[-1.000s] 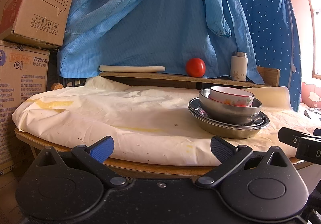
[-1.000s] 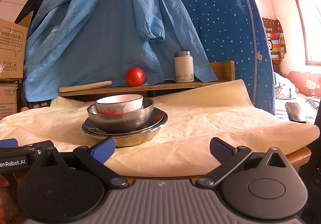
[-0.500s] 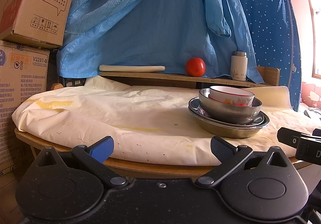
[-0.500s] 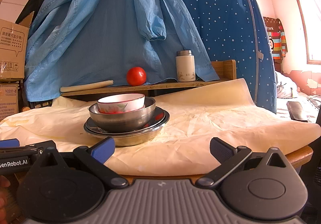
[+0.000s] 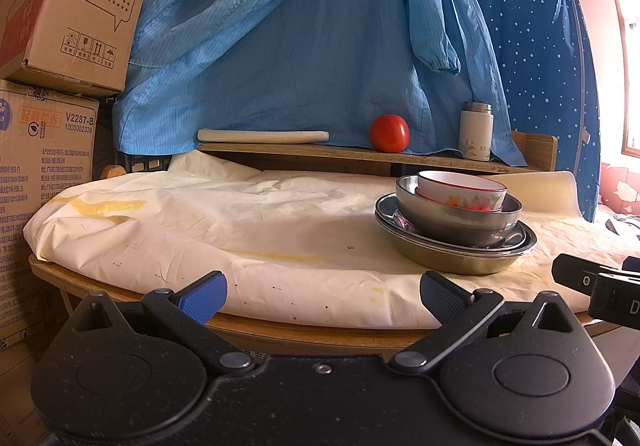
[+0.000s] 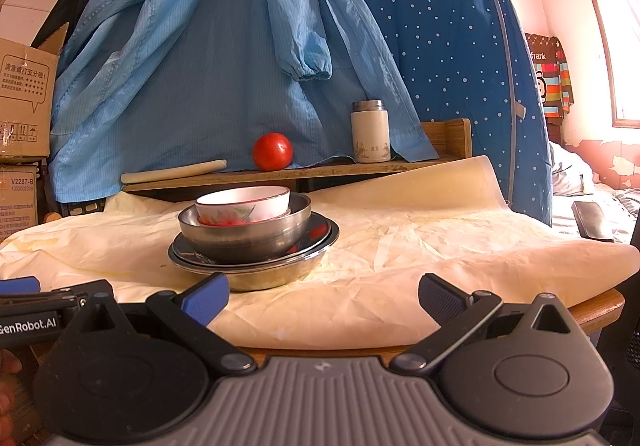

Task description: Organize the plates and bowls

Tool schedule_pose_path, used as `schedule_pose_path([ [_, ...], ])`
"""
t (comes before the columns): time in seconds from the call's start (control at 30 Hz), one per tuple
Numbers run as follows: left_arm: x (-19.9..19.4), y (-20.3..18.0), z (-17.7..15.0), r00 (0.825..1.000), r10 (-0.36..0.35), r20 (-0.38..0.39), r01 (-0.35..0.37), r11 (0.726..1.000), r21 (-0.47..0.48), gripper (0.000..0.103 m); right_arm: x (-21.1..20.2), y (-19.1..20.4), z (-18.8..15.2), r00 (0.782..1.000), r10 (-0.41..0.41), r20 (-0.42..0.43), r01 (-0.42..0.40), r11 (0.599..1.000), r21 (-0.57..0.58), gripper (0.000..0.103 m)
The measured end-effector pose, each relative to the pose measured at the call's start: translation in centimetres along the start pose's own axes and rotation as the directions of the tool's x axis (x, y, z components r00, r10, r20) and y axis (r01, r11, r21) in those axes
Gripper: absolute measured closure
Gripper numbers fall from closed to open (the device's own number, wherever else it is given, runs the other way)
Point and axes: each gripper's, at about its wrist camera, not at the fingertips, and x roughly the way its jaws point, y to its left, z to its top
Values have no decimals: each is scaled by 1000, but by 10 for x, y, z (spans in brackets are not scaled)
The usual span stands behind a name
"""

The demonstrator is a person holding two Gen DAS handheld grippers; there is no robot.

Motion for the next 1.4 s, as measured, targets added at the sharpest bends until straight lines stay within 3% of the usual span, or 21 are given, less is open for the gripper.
schedule_pose_path([
  [1.4,-1,3,-2,999,-38,-13,38,999,-8,1,-1,2,0,1000,0,-3,0,1000,3,0],
])
